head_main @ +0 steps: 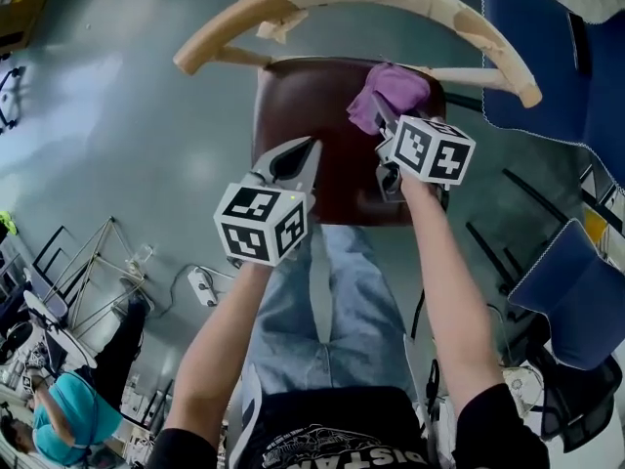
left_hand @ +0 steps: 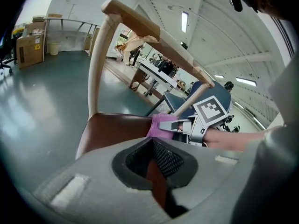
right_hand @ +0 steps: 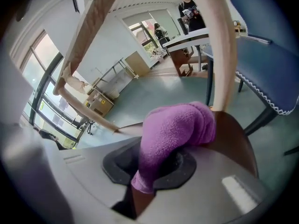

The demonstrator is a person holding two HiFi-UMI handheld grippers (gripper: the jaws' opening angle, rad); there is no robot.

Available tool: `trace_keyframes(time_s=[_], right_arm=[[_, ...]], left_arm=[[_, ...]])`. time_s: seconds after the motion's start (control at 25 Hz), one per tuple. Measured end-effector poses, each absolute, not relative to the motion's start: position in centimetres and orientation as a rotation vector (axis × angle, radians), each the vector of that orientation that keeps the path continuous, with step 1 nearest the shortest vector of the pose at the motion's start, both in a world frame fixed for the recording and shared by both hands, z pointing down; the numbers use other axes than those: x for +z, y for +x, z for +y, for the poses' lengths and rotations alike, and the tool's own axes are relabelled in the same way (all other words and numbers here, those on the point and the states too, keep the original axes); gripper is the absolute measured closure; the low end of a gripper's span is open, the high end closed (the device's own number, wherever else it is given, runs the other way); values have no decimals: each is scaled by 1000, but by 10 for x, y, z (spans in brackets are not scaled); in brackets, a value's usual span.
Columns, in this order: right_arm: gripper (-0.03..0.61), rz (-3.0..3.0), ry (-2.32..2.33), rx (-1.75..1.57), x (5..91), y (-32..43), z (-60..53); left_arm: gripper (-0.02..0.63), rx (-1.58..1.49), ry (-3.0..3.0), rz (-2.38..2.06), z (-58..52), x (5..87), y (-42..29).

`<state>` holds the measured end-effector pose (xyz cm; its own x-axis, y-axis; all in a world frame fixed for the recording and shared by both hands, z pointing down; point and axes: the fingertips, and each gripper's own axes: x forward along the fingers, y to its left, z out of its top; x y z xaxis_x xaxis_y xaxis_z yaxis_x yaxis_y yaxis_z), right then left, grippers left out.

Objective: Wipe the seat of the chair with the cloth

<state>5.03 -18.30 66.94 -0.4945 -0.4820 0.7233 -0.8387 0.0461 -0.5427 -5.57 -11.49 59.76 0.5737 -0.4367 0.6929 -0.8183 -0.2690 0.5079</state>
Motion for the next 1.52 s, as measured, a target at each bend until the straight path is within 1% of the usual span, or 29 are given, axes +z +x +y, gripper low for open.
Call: trace_keyframes(time_s=[0.4, 0.68, 0.84, 0.96, 1.08, 1.28, 1.52], right_arm=[[514, -1879, 1464, 1448, 672, 120, -161], [514, -1801, 1548, 1470, 677, 164, -147], [514, -1808, 1556, 1465, 672, 165, -147], [514, -1881, 1502, 1427, 657, 144, -146], [514, -1979, 1411, 1436, 640, 106, -142], [514, -2113, 1257, 1449, 619, 23, -129], [515, -2190, 1052, 1443, 616, -79, -101]], left_arm=[[611, 549, 1913, -982, -112, 604, -35], [611, 571, 1919, -971, -110, 607, -35], [611, 581, 1917, -969, -106, 610, -39], [612, 580, 1910, -980, -104, 610, -47], [612, 595, 1915, -995, -101, 610, -58], [612, 623, 1886, -1032, -92, 613, -88], [612, 667, 1871, -1060, -74, 613, -134]])
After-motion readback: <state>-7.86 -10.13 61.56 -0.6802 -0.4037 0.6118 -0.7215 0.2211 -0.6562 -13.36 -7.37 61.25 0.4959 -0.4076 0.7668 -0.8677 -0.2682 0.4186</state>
